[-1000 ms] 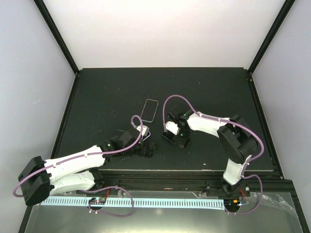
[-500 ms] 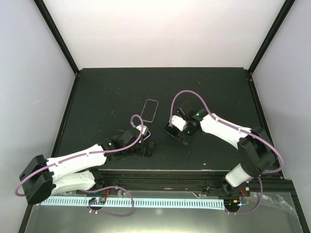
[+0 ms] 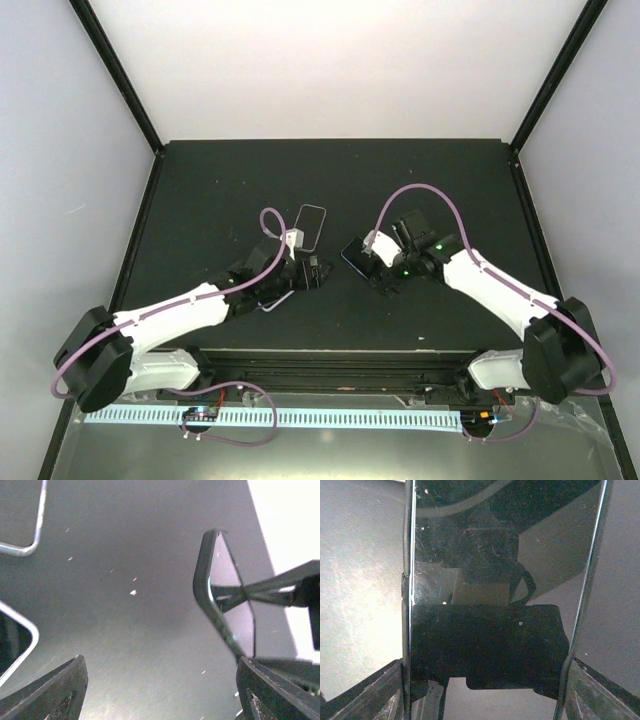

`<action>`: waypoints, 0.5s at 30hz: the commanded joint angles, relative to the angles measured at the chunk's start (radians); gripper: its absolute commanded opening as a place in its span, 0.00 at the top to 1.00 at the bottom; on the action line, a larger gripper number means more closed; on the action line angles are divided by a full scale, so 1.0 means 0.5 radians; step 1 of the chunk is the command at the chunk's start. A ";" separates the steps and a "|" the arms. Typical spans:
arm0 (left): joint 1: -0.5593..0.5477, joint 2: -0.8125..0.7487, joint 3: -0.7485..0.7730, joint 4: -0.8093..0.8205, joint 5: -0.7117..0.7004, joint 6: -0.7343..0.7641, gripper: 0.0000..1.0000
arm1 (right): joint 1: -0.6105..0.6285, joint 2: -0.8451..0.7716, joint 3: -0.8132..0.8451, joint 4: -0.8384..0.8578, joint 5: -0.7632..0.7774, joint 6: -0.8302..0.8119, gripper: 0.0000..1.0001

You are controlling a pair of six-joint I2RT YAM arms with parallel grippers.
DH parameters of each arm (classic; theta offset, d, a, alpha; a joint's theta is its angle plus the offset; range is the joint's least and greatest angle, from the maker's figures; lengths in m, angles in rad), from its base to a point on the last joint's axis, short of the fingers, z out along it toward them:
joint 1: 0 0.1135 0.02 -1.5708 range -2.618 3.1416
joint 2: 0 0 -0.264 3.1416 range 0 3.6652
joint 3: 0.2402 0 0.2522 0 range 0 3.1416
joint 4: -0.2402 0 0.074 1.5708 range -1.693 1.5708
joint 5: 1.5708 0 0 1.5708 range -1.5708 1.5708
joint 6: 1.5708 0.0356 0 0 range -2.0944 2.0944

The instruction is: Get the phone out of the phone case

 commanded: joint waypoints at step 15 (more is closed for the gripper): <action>0.017 0.616 0.307 1.041 0.279 -0.597 0.53 | -0.008 -0.213 0.006 0.247 -0.289 0.150 0.45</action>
